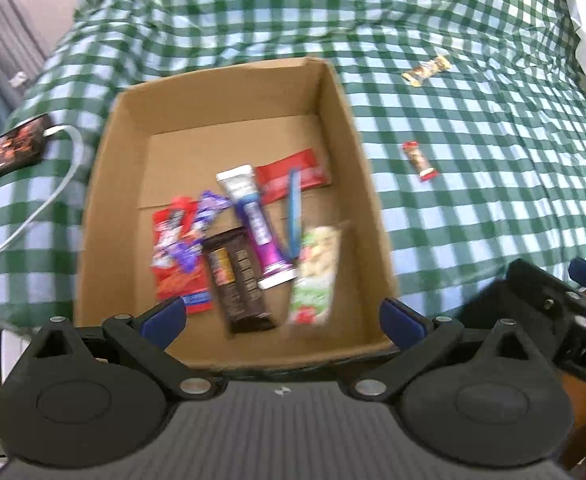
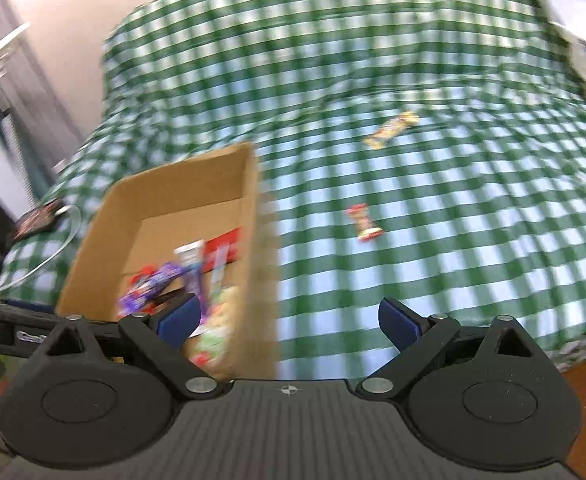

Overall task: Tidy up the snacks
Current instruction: 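Move both grippers toward the small candies lying on the bed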

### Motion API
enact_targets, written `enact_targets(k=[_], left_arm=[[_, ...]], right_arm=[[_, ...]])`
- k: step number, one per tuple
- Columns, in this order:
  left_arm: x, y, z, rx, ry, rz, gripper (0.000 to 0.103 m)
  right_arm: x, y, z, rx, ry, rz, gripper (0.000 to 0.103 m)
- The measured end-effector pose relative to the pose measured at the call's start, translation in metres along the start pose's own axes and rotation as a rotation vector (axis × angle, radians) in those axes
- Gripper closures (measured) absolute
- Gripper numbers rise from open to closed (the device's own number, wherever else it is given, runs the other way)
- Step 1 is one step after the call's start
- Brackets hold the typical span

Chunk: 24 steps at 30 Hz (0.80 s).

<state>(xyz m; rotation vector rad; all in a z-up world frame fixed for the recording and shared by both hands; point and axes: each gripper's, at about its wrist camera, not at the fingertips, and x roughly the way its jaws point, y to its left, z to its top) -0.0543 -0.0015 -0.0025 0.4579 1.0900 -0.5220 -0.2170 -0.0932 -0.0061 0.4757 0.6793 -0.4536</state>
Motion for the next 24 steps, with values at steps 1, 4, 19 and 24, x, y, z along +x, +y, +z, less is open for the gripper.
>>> enact_targets(k=[1,4,19,24], left_arm=[[0.004,-0.009,0.008,0.008,0.005,-0.009,0.000],[0.019,-0.042,0.036,0.048,0.019,-0.031,0.000],[0.199,-0.170,0.159,0.123,0.164,0.017,0.000],[0.241,-0.182,0.175,0.143,0.176,0.022,0.000]], right_arm=[[0.001,-0.012,0.003,0.021,-0.005,-0.021,0.007],[0.008,-0.051,0.014,0.085,-0.020,-0.084,0.007],[0.138,-0.216,0.117,0.238,-0.084,-0.151,0.006],[0.234,-0.231,0.176,0.238,-0.040,-0.103,0.006]])
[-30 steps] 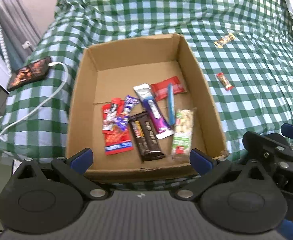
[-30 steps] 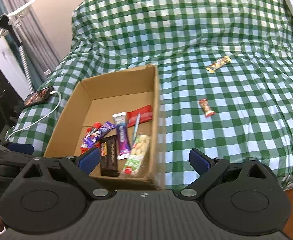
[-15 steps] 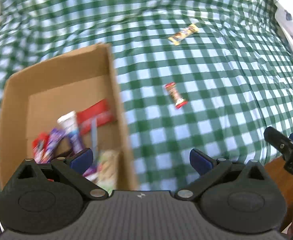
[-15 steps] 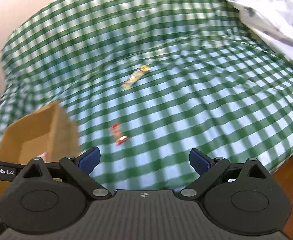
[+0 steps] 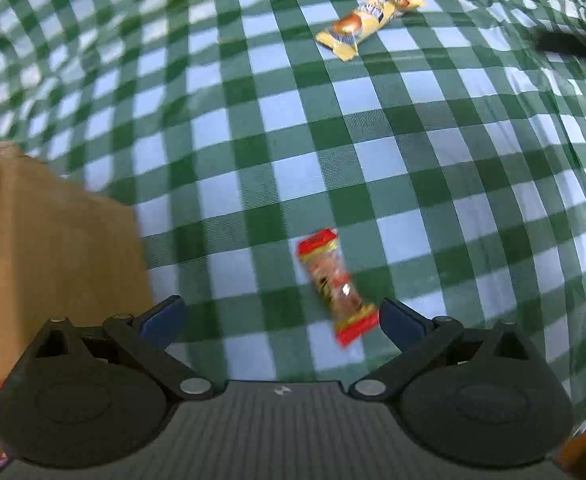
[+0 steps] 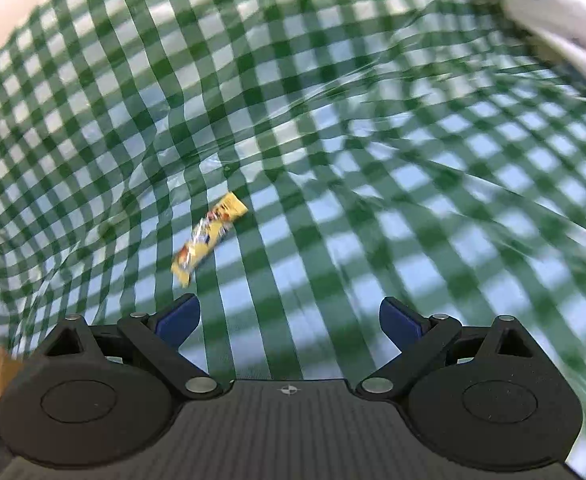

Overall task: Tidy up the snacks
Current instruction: 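Move both grippers toward the small candies lying on the bed, then grasp the red-gold candy with the left gripper while the right grasps the yellow bar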

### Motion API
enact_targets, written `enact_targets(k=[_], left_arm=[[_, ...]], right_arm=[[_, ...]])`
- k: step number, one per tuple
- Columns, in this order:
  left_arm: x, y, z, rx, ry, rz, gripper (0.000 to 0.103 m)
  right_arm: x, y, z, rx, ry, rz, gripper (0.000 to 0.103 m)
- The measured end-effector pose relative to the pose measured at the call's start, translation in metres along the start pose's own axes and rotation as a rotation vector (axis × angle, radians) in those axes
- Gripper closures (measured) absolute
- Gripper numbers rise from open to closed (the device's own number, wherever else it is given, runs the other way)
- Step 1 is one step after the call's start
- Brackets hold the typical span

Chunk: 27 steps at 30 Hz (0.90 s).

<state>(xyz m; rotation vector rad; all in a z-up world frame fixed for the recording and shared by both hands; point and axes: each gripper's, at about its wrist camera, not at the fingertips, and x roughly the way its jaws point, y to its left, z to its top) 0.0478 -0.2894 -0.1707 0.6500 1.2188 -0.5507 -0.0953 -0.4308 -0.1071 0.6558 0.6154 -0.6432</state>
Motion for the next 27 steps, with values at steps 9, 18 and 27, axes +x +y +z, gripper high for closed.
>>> enact_targets(k=[9,18,27], left_arm=[[0.043,0.025,0.011,-0.153,0.066,-0.088,0.006],[0.000,0.042,-0.002,-0.113,-0.080,-0.170,0.085],[-0.116,0.068,-0.068,-0.100,-0.233,-0.260,0.085]], right_arm=[[0.146,0.064,0.049,-0.074,0.061,0.072,0.006],[0.139,0.073,0.027,-0.272,0.024,-0.043,0.091],[-0.028,0.031,-0.016,-0.203,-0.095,-0.083,0.091]])
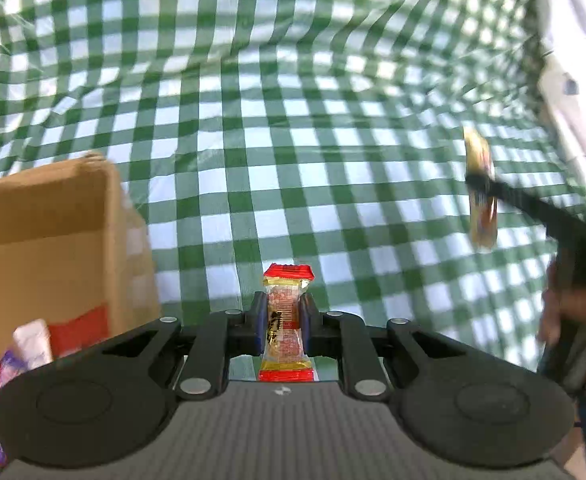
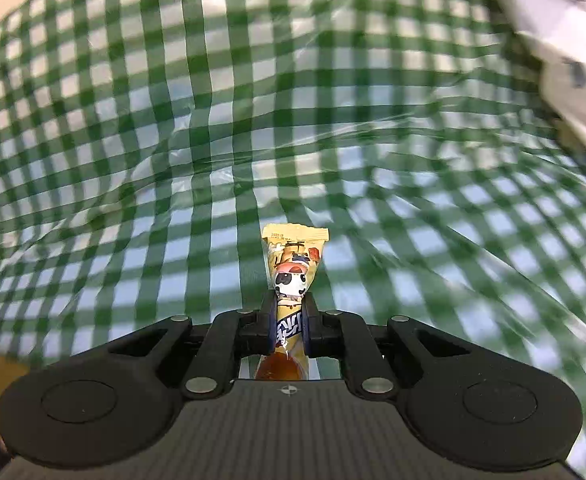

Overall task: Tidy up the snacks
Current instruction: 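Grasp the red-gold candy with the left gripper while the right grasps the yellow bar, then carry the red-gold candy and yellow bar over the box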

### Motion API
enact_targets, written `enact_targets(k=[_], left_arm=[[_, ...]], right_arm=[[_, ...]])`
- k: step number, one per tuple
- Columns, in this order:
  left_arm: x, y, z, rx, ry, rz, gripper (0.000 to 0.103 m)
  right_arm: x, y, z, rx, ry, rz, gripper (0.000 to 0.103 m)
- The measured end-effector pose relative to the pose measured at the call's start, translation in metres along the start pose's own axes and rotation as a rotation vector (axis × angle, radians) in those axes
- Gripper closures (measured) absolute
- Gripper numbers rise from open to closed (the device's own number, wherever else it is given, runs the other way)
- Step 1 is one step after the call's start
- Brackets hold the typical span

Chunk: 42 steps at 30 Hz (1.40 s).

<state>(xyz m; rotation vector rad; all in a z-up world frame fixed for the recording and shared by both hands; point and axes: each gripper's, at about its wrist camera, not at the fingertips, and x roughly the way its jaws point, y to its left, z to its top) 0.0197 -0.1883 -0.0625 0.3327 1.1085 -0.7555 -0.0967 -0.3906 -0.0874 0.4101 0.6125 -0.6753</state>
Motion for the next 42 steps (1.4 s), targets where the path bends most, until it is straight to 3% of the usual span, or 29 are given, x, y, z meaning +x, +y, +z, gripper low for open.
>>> enact_targets(k=[4,8,12,18,27,42], left_arm=[[-0.057,0.012,-0.035,-0.001,-0.038,-0.011,0.085],[-0.105,0.035,-0.065,0.000,-0.082,0.041,0.085],[-0.150,0.066,-0.102,-0.046,-0.114,0.087,0.085],[-0.201,0.119,-0.159,-0.137,-0.160,0.144,0.085],[-0.229,0.157,-0.219,-0.189,-0.182,0.170,0.085],[-0.254,0.151,-0.245,-0.195,-0.252,0.156,0.085]], right_arm=[[-0.083,0.006,-0.045,0.033,0.011,0.018,0.091],[-0.146,0.039,-0.095,0.052,0.064,0.081,0.091],[-0.187,0.090,-0.129,0.031,0.120,0.182,0.091],[-0.233,0.164,-0.159,-0.114,0.159,0.301,0.091],[-0.290,0.212,-0.181,-0.253,0.097,0.312,0.091],[-0.336,0.217,-0.194,-0.325,0.011,0.301,0.090]])
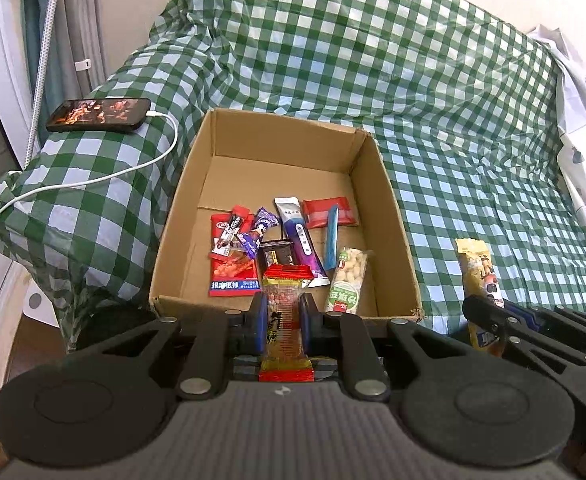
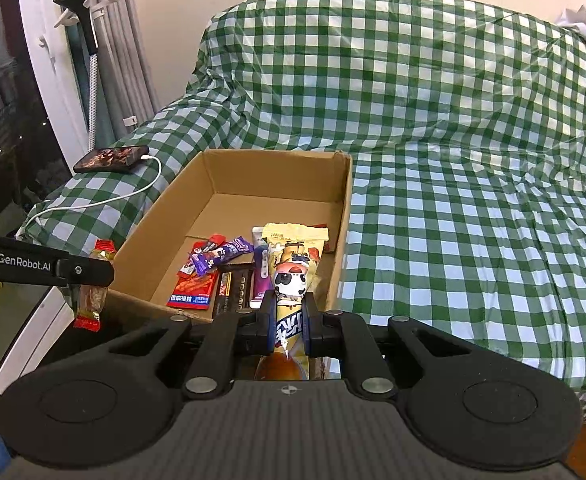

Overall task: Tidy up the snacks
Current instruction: 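Carry the red-gold candy and yellow bar over the box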

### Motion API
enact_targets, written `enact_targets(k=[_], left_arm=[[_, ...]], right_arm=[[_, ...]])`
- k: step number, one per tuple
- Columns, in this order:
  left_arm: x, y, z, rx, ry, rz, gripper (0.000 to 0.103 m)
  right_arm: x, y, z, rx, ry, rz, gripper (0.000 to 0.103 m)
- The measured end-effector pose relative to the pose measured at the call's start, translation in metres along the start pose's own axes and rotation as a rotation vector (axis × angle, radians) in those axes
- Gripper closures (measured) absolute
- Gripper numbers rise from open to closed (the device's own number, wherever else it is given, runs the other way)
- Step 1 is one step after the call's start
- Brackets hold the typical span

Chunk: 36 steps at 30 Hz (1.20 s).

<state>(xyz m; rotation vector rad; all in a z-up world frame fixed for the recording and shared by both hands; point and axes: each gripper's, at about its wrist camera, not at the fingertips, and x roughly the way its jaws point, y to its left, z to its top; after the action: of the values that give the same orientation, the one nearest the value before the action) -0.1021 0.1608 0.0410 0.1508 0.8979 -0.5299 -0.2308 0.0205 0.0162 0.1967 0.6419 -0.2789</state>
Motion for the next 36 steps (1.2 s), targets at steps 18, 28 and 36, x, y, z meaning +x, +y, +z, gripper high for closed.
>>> enact_targets(k=[18,28,36], left_arm=[[-0.001,-0.001,-0.003,0.004,0.004,-0.008,0.085],[0.000,-0.001,-0.003,0.002,0.006,-0.008,0.085],[0.001,0.000,-0.002,0.001,0.011,-0.009,0.085]], right_arm=[[-0.001,-0.002,-0.001,-0.012,0.016,0.001,0.090],[0.003,0.000,-0.002,-0.015,0.021,0.002,0.090],[0.008,0.002,-0.002,-0.021,0.035,0.004,0.090]])
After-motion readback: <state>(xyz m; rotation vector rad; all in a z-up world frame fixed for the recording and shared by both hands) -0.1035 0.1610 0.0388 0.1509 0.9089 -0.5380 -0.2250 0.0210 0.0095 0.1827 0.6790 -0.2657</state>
